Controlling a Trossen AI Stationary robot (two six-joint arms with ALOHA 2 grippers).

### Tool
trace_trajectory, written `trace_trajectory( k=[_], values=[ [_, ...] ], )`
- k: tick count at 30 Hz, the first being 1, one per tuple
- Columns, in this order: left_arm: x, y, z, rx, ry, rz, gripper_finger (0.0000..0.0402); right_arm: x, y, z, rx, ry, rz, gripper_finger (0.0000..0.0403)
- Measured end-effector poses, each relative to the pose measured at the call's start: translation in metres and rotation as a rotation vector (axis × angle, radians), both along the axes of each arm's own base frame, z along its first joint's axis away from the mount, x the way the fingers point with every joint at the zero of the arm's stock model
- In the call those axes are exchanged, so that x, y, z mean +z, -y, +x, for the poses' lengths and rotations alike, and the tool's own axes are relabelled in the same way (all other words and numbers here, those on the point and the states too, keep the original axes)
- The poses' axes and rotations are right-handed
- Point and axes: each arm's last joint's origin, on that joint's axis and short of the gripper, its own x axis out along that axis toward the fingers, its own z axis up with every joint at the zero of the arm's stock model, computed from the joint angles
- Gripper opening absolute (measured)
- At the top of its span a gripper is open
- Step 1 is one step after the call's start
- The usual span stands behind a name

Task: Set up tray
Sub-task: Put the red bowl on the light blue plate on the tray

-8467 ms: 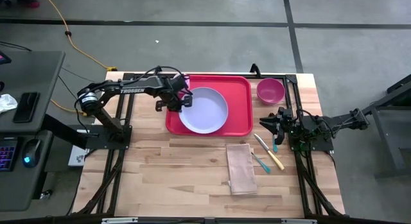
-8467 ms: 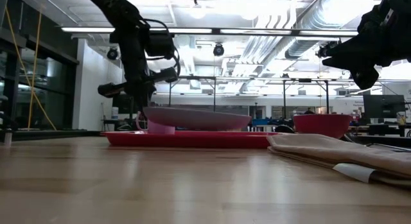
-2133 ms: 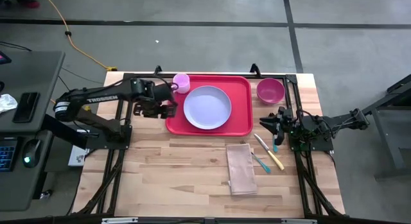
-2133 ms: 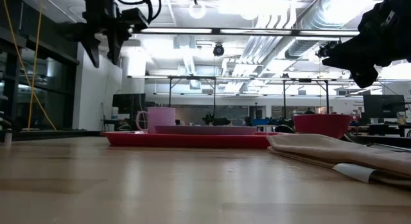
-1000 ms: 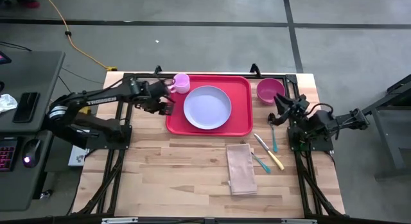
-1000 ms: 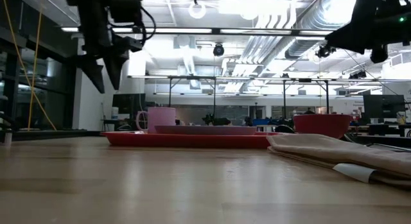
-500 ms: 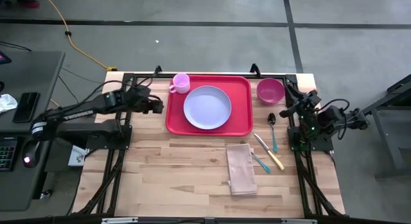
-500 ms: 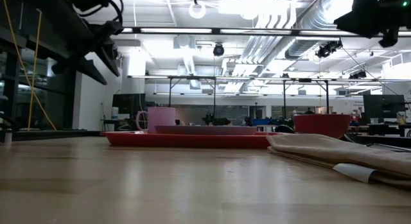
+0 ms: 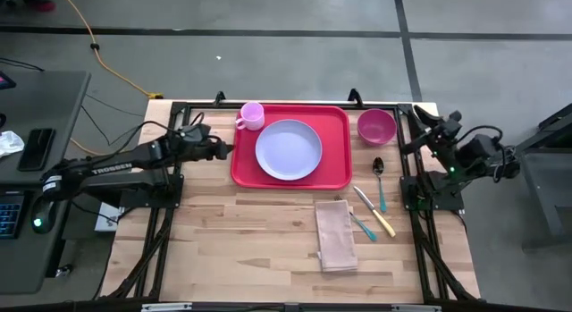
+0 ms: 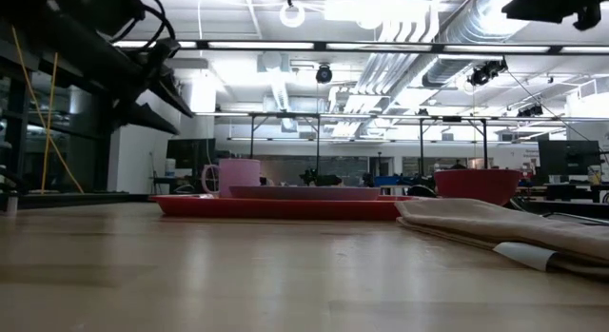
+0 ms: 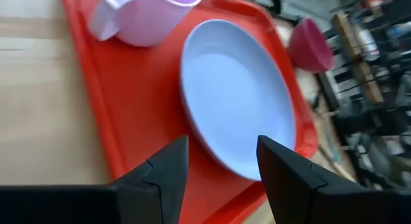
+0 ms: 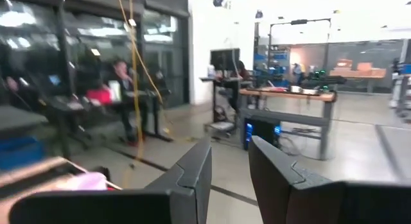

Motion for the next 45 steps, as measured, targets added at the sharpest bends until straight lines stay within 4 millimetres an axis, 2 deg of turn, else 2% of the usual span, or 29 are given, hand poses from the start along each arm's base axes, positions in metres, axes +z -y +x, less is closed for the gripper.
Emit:
trace_trajectory(
  k=[5,11,20,24,29,34,45],
  values=[
    [-0.014,0.000,0.001,-0.016,0.067,0.013,0.0211,0.013,-0.003,0.016,-0.058,-0.129,-0.010,0.0083],
    [-0.027,0.001,-0.001,-0.010,0.064,-0.002,0.0211,0.027,-0.006,0.030,-0.089,-0.221,-0.025,0.0083],
    [-0.036,0.002,-0.001,-0.032,0.170,0.025,0.0211,0.038,-0.006,0.028,-0.106,-0.218,0.009,0.0083],
    [-0.037,0.002,-0.001,-0.032,0.233,0.052,0.0211,0.035,-0.006,0.028,-0.066,-0.217,0.029,0.0083],
    [-0.038,0.002,-0.001,-0.029,0.228,0.051,0.0211,0.029,-0.003,0.030,-0.032,-0.222,0.055,0.0083],
    [-0.032,0.003,-0.005,-0.030,0.266,0.070,0.0211,0.020,0.002,0.038,0.015,-0.259,0.104,0.0083],
    [-0.022,0.012,-0.028,-0.010,0.309,0.118,0.0211,0.000,0.027,0.062,0.085,-0.403,0.255,0.0083]
  ],
)
